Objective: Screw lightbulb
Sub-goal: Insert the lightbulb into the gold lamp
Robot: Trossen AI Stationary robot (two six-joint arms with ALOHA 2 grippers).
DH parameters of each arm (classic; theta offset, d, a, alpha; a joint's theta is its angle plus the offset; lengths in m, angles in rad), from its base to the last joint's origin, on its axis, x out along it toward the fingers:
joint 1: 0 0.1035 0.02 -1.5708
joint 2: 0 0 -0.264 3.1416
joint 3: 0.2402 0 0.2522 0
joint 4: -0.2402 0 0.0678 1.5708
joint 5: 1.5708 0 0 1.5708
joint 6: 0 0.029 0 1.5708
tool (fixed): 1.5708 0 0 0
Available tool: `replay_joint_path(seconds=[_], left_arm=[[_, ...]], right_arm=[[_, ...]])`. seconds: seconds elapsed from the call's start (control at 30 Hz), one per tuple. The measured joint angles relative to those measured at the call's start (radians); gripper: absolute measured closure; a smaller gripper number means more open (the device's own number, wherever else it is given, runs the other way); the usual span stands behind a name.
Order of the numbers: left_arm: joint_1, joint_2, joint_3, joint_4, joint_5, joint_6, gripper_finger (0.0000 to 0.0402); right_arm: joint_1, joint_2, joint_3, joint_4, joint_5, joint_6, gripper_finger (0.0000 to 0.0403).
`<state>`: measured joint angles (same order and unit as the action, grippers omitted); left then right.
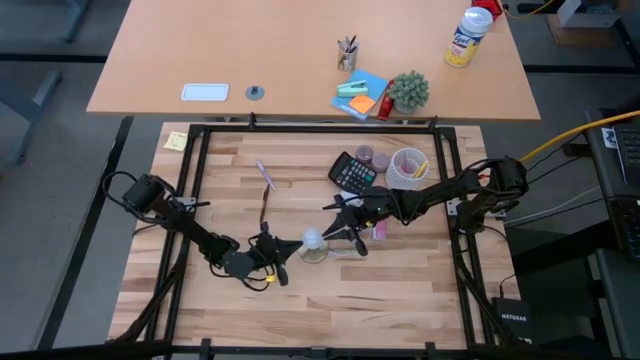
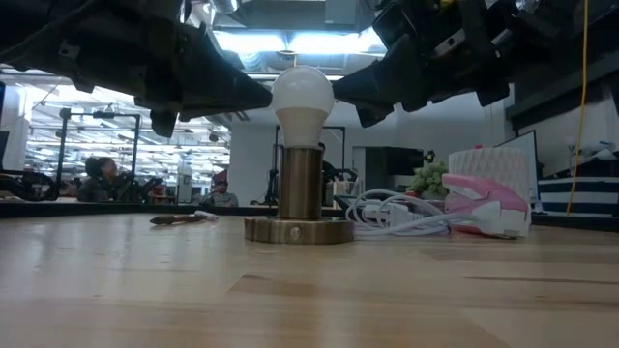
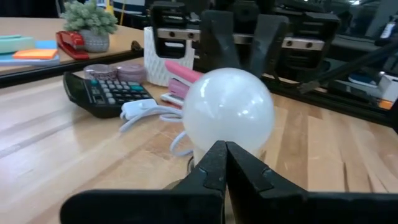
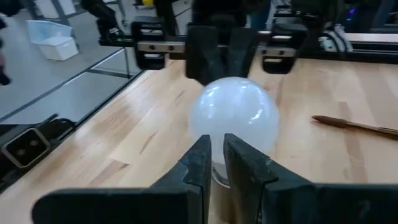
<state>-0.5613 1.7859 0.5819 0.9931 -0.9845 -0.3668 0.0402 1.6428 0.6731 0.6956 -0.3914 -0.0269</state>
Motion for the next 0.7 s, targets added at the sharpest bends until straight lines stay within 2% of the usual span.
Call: replay_joint_path(seconds=[0.17,0.53,0.7], left_arm=[[0.001,0.0,0.0,-0.017,-0.033,-0.013,0.0401],[-0.062,0.0,0.0,-0.016,-0.164,0.028,0.0401],[-0.089,0.0,0.001,-0.001,-0.169,0.026,0.0401]], right_arm=[[0.0,0.001,0.0,0.0,-0.024,0.0,0.0352],[0.0,-0.045,0.0,-0.044,0.041,-0.003,0.0352],[-0.001,-0.063,0.0,-0.054,0.139,-0.008,0.0352]])
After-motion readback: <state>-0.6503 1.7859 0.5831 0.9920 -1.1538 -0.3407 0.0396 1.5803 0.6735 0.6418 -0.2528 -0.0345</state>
